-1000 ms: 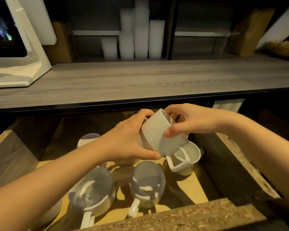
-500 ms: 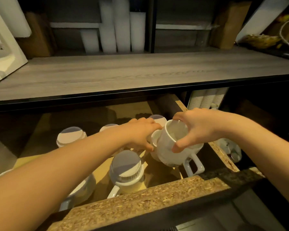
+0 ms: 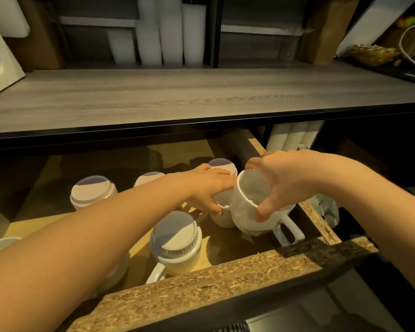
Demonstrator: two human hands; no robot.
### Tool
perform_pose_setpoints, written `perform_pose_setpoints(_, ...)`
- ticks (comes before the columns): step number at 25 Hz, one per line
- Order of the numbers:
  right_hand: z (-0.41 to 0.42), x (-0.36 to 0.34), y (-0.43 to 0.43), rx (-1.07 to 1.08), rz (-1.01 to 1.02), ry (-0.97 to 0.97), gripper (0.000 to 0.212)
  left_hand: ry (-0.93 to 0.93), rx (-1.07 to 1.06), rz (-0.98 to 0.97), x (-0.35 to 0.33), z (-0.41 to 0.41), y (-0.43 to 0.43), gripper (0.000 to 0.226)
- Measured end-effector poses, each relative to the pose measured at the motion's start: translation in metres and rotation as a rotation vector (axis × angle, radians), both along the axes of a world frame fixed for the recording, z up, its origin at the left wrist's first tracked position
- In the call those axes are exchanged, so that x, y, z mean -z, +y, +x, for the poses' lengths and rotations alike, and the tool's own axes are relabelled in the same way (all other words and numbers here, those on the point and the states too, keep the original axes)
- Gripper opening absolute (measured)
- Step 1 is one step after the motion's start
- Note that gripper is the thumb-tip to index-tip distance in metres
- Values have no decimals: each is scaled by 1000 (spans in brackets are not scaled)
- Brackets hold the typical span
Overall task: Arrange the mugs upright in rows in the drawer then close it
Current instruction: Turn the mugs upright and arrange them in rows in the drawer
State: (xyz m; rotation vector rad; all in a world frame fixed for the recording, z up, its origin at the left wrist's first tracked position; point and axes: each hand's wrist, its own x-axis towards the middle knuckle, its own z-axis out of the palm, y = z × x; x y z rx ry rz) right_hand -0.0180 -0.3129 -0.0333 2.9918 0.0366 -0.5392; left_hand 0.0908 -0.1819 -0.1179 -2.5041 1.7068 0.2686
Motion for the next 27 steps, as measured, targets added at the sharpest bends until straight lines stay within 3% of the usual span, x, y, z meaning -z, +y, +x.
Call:
perform_pose_setpoints(4, 3, -1, -1, 10, 9, 33, 96, -42, 21, 43, -4, 1, -3, 72)
perform_pose_setpoints(12, 7, 7, -1, -16, -33, 69, 95, -35, -34, 73, -5, 10, -17, 90)
perform_pose_setpoints(21, 11, 24, 8, -132, -219, 3, 83, -99, -120, 95, -7, 30, -17, 86)
perform_pose_setpoints(27, 21, 41, 21, -159, -197, 40, 79, -73, -152, 88, 0, 38, -10, 83)
